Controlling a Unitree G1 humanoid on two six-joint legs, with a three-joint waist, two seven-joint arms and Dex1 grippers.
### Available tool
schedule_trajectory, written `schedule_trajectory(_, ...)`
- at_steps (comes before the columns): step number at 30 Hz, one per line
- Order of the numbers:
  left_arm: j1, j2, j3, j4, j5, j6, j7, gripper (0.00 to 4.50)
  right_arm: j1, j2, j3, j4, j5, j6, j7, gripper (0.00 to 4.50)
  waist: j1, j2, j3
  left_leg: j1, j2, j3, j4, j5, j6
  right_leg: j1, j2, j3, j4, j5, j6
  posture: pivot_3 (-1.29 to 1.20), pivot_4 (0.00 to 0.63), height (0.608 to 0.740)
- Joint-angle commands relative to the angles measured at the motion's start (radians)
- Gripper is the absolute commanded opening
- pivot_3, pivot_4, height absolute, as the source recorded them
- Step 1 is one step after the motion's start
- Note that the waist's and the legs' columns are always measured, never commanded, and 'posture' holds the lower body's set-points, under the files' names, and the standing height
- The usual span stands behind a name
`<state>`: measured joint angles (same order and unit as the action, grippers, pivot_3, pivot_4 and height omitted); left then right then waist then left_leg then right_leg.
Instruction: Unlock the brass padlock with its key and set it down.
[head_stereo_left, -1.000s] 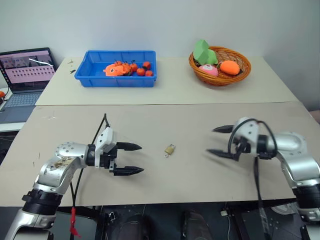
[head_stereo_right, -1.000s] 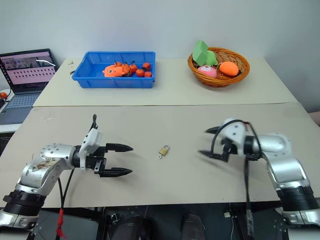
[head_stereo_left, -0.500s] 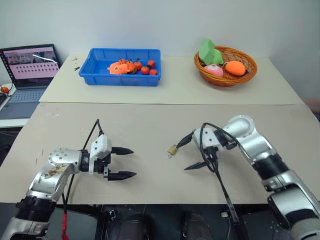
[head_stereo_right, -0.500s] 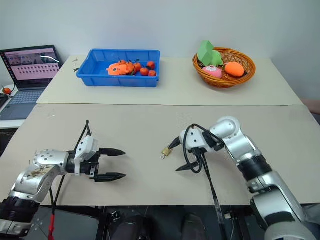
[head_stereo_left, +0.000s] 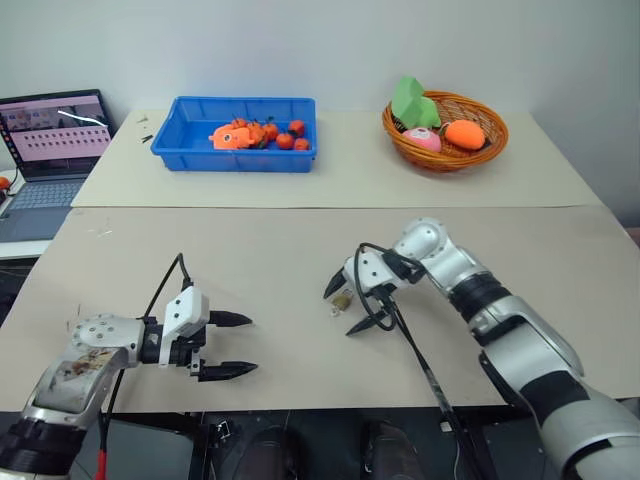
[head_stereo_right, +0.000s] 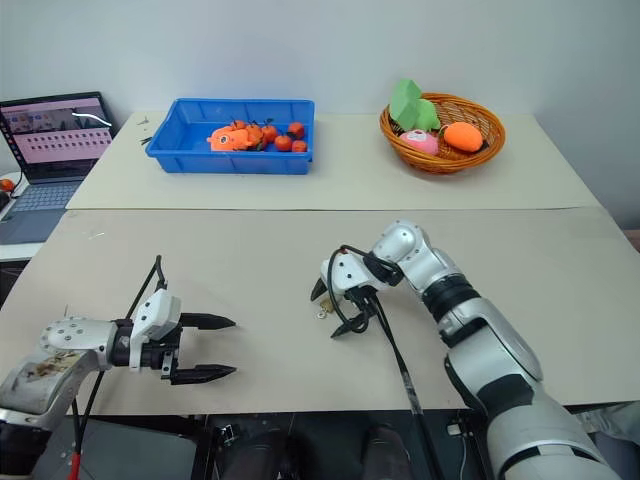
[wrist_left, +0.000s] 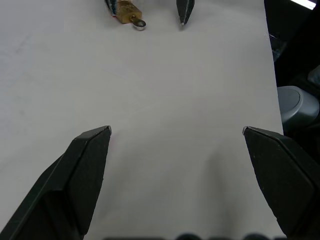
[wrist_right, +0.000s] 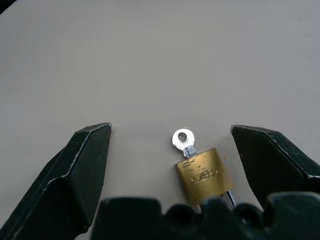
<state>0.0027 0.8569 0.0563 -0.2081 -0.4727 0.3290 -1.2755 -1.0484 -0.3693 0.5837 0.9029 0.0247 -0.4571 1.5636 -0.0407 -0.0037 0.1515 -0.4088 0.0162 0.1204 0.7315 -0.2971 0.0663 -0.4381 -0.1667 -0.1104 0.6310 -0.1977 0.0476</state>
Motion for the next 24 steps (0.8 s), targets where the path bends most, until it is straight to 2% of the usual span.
schedule_trajectory(1,0.051,0.034,0.065,-0.077,-0.036,0.028,0.008,4.5,-0.032,0.044,-0.017,0.087,-0.032,-0.066,0.049,4.48,-0.002,0.0,0.0,0.0,0.0,0.0,0.0,0.0,0.0,0.0,0.0,0.0,0.0,0.0,0.0,0.0,0.15,0.692)
schedule_trajectory(7,0.062,0.074,0.108,-0.137,-0.076,0.092,0.018,4.5,-0.021,0.113,-0.059,0.208,-0.066,-0.063,0.01,4.48,-0.008,0.0,0.0,0.004,0.001,0.0,0.0,0.001,-0.003,0.002,0.002,0.0,0.0,-0.002,-0.003,0.0,0.15,0.692)
schedule_trajectory(15,0.083,0.084,0.117,-0.175,-0.1,0.127,0.029,4.5,-0.008,0.125,-0.062,0.311,-0.175,-0.07,-0.107,4.48,-0.017,0.0,0.0,0.012,0.004,0.0,-0.001,0.001,-0.011,0.002,0.003,0.001,0.013,-0.01,-0.011,0.0,0.15,0.692)
schedule_trajectory(20,0.093,0.093,0.132,-0.196,-0.112,0.146,0.03,4.5,-0.03,0.135,-0.06,0.35,-0.22,-0.071,-0.166,4.48,-0.022,-0.001,-0.001,0.027,0.011,-0.001,-0.001,0.0,-0.015,0.015,0.007,0.001,0.016,-0.013,-0.014,0.0,0.15,0.692)
schedule_trajectory(21,0.092,0.095,0.134,-0.196,-0.114,0.149,0.031,4.5,-0.033,0.137,-0.063,0.352,-0.223,-0.073,-0.167,4.48,-0.022,-0.001,-0.001,0.029,0.012,-0.001,-0.001,-0.006,-0.025,0.016,0.008,0.001,0.016,-0.015,-0.013,0.0,0.15,0.692)
schedule_trajectory(24,0.088,0.097,0.137,-0.198,-0.114,0.152,0.032,4.5,-0.037,0.143,-0.072,0.356,-0.229,-0.078,-0.164,4.48,-0.019,-0.001,-0.001,0.03,0.015,-0.001,-0.001,-0.003,-0.029,0.016,0.012,0.001,0.017,-0.015,-0.014,0.0,0.15,0.692)
